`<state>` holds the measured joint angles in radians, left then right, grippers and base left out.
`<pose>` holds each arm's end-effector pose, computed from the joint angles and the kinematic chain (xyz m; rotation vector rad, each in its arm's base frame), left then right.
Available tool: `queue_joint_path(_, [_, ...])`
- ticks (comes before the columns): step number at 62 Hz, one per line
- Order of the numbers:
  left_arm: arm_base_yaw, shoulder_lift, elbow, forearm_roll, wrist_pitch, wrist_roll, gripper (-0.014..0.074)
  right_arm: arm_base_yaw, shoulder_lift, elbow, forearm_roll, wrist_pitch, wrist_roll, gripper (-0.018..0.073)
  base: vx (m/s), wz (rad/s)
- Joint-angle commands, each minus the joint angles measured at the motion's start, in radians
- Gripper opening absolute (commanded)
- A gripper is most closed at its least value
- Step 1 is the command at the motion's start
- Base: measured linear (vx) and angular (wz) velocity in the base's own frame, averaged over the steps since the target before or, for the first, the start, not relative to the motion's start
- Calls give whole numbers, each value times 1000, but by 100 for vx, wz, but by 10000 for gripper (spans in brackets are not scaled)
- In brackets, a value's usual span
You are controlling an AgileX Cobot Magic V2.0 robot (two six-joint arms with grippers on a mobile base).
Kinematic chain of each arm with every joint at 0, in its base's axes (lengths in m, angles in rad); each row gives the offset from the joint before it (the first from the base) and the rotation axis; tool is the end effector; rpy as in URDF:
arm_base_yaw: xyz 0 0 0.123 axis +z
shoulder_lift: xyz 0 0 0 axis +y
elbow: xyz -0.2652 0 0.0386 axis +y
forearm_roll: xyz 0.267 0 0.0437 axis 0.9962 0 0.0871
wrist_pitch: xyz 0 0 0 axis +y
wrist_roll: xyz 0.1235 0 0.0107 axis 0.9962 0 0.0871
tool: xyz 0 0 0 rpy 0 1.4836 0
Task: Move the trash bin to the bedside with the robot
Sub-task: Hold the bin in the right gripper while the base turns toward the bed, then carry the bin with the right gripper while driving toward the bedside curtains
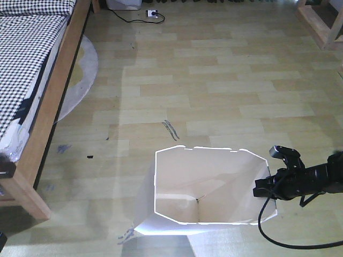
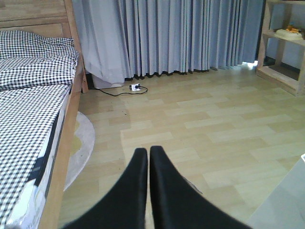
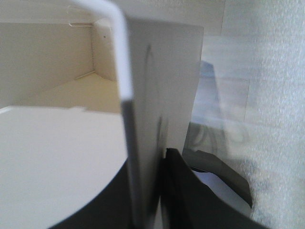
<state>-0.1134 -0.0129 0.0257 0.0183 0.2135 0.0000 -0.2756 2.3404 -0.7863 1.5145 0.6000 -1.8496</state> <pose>0.1239 -0.0136 0.1812 0.1093 1.7068 -0.0677 0.2761 -0.0054 -0.0817 -0.1278 2.7877 0.7922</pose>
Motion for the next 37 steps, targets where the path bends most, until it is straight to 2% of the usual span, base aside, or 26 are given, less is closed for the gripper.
queue_joint_path(1, [-6,-14,19,-4,-69,0,-6,-1,-69,-5,27,259,1,-5,34,3])
queue_joint_path(37, [-6,-14,19,-4,-69,0,-6,-1,-69,-5,27,259,1,-5,31,1])
